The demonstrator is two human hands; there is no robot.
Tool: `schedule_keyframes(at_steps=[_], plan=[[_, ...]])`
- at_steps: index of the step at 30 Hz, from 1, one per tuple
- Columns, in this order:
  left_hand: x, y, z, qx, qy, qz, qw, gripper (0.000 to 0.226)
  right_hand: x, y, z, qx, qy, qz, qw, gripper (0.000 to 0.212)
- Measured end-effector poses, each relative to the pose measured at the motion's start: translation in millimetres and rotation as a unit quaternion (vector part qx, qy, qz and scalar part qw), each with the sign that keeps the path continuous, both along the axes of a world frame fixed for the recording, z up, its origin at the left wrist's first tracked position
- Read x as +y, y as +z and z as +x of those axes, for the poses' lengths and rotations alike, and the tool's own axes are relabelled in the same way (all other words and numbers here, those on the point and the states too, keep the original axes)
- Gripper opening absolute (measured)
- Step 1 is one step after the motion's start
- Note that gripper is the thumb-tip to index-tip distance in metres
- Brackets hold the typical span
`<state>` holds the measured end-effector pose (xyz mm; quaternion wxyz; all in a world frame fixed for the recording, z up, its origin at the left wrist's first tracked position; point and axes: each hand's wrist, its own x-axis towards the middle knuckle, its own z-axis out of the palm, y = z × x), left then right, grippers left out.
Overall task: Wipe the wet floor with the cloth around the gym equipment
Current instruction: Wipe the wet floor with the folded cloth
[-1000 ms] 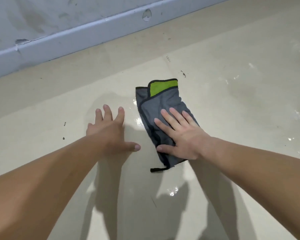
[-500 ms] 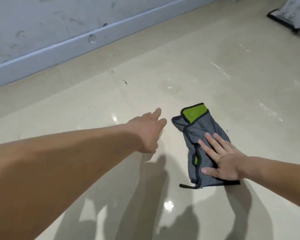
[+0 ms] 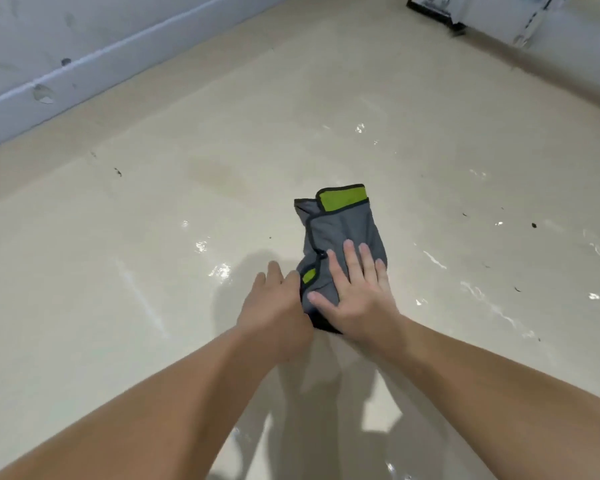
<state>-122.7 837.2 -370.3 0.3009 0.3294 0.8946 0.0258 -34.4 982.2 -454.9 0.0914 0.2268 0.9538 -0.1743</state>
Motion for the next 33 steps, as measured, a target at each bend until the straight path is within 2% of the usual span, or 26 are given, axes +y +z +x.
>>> schedule_keyframes(at_steps=[3,4,6,7,8,10,12,14,18,22,25,27,29,30,32,33], plan=[[28,-11,49,0.1,-0.118,0.058,0.986,0.059,-10,-4,66,-0.008,0.06,0.012,0.998,0.082],[36,-16,64,0.086,-0.137,0.064,0.985,0.062,-12,-5,89,-0.011,0.074,0.003,0.997,0.082],[45,-35,89,0.002,-0.12,0.042,0.992,0.068,-9,1,122,0.011,0.098,-0.044,0.994,0.081],[51,-46,100,-0.017,-0.118,0.028,0.992,0.07,-3,4,134,0.029,0.104,-0.083,0.991,0.08],[60,-57,113,0.005,-0.116,0.019,0.993,0.068,7,8,149,0.05,0.094,-0.126,0.986,0.077],[77,-70,125,0.046,-0.093,-0.002,0.995,0.068,29,17,175,0.114,0.016,-0.145,0.983,0.062],[92,-72,125,0.081,-0.065,0.006,0.995,0.071,49,27,201,0.153,-0.093,-0.085,0.98,0.051],[104,-78,115,0.118,-0.076,0.032,0.99,0.07,65,35,220,0.149,-0.172,-0.051,0.972,0.045],[148,-88,89,0.12,-0.121,0.056,0.984,0.063,90,40,245,0.127,-0.257,-0.073,0.955,0.039],[196,-92,137,0.136,-0.155,0.067,0.976,0.062,101,45,281,0.126,-0.338,-0.078,0.929,0.018],[201,-92,212,0.112,-0.306,0.128,0.937,0.062,106,46,306,0.131,-0.448,-0.087,0.88,0.013],[188,-91,253,0.088,-0.449,0.147,0.877,0.06,108,47,319,0.13,-0.509,-0.097,0.845,0.013],[173,-95,266,0.067,-0.567,0.153,0.806,0.056,107,49,325,0.127,-0.528,-0.11,0.832,0.015],[169,-96,261,0.056,-0.598,0.167,0.782,0.053,105,50,325,0.124,-0.53,-0.116,0.831,0.016],[169,-95,238,0.07,-0.612,0.194,0.764,0.051,104,51,321,0.125,-0.524,-0.127,0.833,0.018],[172,-96,222,0.084,-0.6,0.184,0.774,0.053,103,51,318,0.133,-0.518,-0.129,0.835,0.02]])
